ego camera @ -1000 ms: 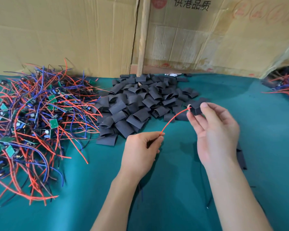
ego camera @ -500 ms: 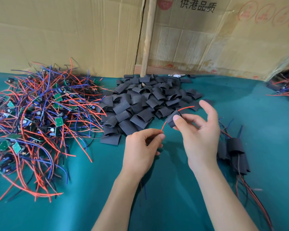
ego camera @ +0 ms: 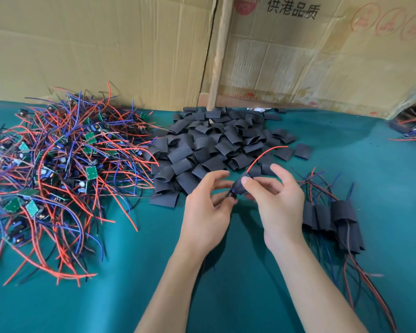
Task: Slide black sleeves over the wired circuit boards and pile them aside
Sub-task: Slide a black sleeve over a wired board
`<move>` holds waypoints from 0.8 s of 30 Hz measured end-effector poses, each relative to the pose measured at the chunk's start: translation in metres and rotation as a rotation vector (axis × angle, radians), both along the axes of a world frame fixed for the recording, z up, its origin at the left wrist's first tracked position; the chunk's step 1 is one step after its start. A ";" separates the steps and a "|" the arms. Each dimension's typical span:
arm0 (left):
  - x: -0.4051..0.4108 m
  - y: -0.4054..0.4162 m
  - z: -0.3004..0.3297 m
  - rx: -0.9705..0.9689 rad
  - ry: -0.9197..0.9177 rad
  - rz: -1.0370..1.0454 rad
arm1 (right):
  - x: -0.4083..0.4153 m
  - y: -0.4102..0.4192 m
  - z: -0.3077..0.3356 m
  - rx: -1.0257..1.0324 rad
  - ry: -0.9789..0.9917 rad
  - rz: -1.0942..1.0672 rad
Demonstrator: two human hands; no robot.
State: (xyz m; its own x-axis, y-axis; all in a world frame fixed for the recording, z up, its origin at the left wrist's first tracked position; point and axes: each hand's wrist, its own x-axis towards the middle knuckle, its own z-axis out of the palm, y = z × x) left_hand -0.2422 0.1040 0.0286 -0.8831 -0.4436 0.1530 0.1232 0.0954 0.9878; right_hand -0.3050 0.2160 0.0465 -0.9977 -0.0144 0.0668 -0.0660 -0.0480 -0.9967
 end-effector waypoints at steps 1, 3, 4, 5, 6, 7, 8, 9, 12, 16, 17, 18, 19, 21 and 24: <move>0.000 0.000 -0.001 0.005 0.007 0.012 | 0.000 -0.001 0.000 0.010 -0.002 0.004; 0.001 0.000 -0.001 0.013 0.020 0.037 | 0.000 -0.002 0.000 0.049 0.011 0.008; 0.001 0.001 -0.001 0.010 0.024 0.049 | 0.000 -0.002 -0.001 0.048 0.003 0.008; 0.001 0.001 -0.002 -0.001 0.025 0.059 | -0.001 -0.002 -0.002 0.029 -0.016 0.010; 0.001 0.002 -0.002 -0.018 0.025 0.064 | -0.002 -0.001 -0.003 -0.001 -0.041 0.009; 0.002 0.003 -0.002 -0.036 0.024 0.064 | -0.003 0.000 -0.004 -0.034 -0.067 0.008; 0.002 0.003 -0.002 -0.052 0.026 0.063 | -0.003 0.001 -0.004 -0.062 -0.092 0.007; 0.002 0.004 -0.002 -0.065 0.030 0.062 | -0.004 0.002 -0.004 -0.084 -0.112 0.009; 0.003 0.004 -0.001 -0.091 0.046 0.047 | -0.004 0.003 -0.002 -0.128 -0.142 0.028; 0.004 0.004 -0.001 -0.139 0.045 0.032 | -0.003 0.004 0.003 -0.148 -0.175 0.080; 0.004 0.004 -0.001 -0.162 0.043 0.029 | -0.002 0.005 0.004 -0.150 -0.179 0.089; 0.004 0.005 -0.001 -0.186 0.044 0.025 | -0.002 0.006 0.006 -0.145 -0.181 0.091; 0.004 0.006 -0.001 -0.206 0.049 0.020 | -0.003 0.008 0.007 -0.136 -0.181 0.085; 0.003 0.008 -0.001 -0.216 0.060 0.015 | -0.004 0.010 0.009 -0.122 -0.188 0.078; 0.003 0.008 -0.001 -0.194 0.059 0.021 | -0.003 0.011 0.011 -0.059 -0.174 0.128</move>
State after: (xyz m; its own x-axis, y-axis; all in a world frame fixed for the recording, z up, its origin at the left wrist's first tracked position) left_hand -0.2389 0.1124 0.0280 -0.8609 -0.4190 0.2886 0.1764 0.2863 0.9418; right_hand -0.3078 0.2267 0.0571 -0.9845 -0.1427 -0.1016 0.1170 -0.1038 -0.9877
